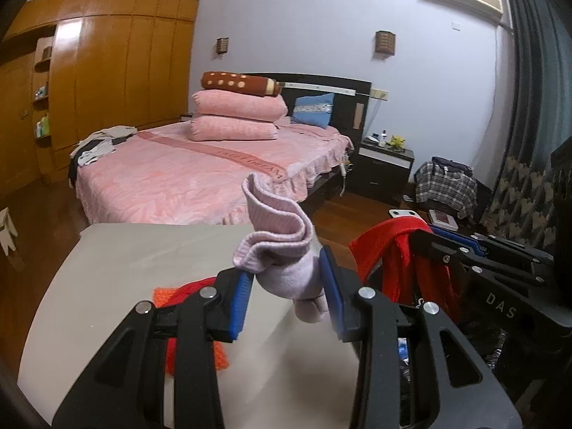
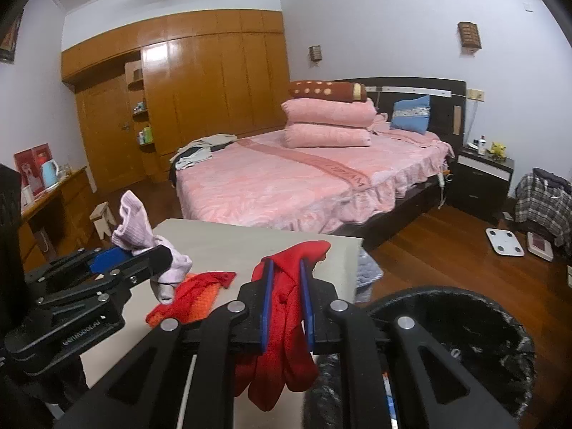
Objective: Collect trash
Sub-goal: 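Carry the pink sock and red glove over the bin and release both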
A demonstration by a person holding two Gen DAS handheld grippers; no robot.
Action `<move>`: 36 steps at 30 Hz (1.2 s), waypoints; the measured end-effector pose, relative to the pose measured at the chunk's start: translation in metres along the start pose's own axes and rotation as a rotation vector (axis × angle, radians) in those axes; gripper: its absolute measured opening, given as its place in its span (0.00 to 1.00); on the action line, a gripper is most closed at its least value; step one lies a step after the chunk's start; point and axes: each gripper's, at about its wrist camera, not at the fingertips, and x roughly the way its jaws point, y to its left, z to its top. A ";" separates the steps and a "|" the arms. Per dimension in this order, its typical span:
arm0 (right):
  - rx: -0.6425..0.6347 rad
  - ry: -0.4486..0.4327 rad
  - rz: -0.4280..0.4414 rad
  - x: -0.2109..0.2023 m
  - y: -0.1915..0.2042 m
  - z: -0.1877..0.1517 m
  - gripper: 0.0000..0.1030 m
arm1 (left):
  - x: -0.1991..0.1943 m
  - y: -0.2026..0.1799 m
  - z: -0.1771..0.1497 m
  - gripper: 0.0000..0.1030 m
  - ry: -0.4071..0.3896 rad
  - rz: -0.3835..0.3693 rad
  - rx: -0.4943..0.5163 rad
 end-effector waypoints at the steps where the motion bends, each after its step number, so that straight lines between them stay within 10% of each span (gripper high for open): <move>1: 0.004 -0.002 -0.008 -0.003 -0.005 -0.001 0.14 | 0.001 -0.004 0.001 0.35 0.000 -0.007 0.006; 26: 0.098 0.022 -0.209 -0.051 -0.130 -0.031 0.15 | 0.073 -0.144 -0.006 0.36 0.059 -0.267 0.141; 30: 0.103 0.058 -0.257 -0.047 -0.146 -0.043 0.52 | 0.089 -0.155 -0.011 0.61 0.094 -0.296 0.145; 36: 0.116 0.140 -0.308 -0.045 -0.160 -0.071 0.75 | 0.096 -0.148 -0.027 0.72 0.134 -0.279 0.140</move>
